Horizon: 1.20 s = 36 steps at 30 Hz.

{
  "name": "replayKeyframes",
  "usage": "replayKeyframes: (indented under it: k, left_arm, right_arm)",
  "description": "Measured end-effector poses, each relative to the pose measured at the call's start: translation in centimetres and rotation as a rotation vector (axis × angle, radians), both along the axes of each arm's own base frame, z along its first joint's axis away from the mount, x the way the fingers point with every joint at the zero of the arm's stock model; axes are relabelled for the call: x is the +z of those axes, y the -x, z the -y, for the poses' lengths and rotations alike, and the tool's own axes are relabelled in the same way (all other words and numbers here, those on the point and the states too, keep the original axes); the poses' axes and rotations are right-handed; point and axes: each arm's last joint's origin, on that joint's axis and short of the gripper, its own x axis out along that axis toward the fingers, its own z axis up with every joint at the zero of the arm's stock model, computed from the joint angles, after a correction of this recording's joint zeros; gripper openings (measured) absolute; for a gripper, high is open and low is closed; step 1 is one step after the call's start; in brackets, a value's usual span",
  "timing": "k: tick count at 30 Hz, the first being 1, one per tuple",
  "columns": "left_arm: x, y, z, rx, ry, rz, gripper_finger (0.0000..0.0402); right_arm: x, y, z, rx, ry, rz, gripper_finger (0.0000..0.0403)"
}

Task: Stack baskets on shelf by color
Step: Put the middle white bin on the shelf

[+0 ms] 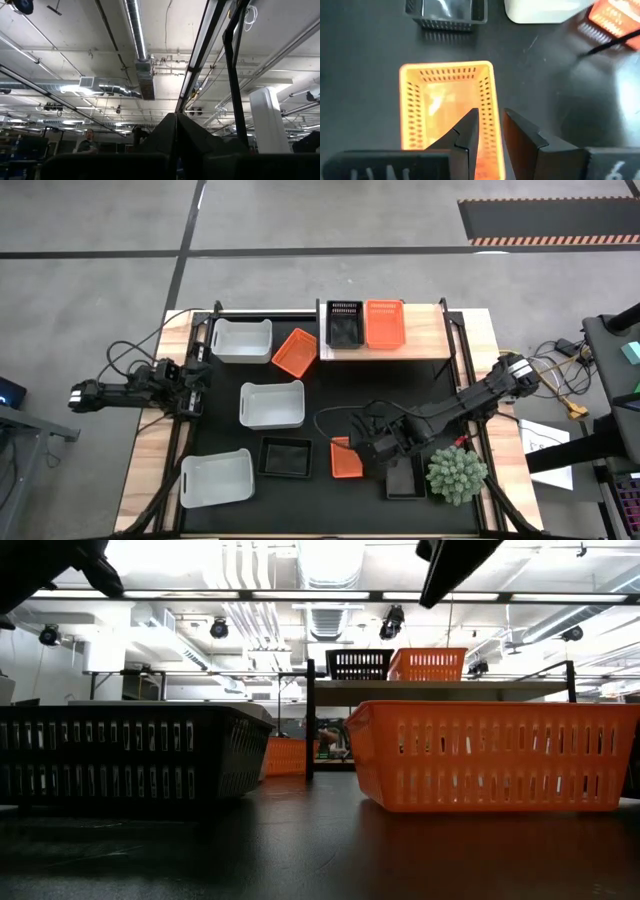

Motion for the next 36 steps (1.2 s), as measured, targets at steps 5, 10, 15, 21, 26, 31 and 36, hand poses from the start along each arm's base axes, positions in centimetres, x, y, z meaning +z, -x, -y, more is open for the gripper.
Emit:
replayKeyframes:
  k: [5, 10, 15, 21, 26, 31, 36]
  left_arm:
    - [-0.5, -0.9, 0.0, -0.038, 0.055, -0.070, 0.0000]
    - [-0.4, -2.9, -0.2, -0.017, 0.124, -0.219, 0.0000]
    - [0.8, -4.4, -0.2, -0.018, 0.132, -0.250, 0.0000]
    - [2.0, -4.6, -0.2, 0.030, 0.061, -0.228, 0.0000]
    - [2.2, -4.1, -0.2, 0.032, 0.060, -0.207, 0.0000]
    - [1.4, -4.0, -0.2, 0.031, 0.062, -0.223, 0.0000]
    - [1.0, -4.0, -0.2, 0.031, 0.061, -0.229, 0.0000]
  right_arm:
    - [-0.2, 0.1, 0.1, 0.106, 0.066, -0.013, 0.0080]
    - [0.4, 0.5, 0.5, 0.208, 0.098, 0.100, 0.0080]
    - [0.5, 0.0, 2.3, 0.267, 0.194, 0.164, 0.0080]
    - [1.3, -2.0, 4.7, 0.414, 0.321, 0.173, 0.0080]
    - [1.7, -4.0, 6.9, 0.640, 0.382, 0.186, 0.0075]
    - [0.4, -5.9, 8.7, 0.863, 0.532, 0.132, 0.0040]
    - [-0.6, -8.1, 10.6, 0.803, 0.581, 0.143, 0.0032]
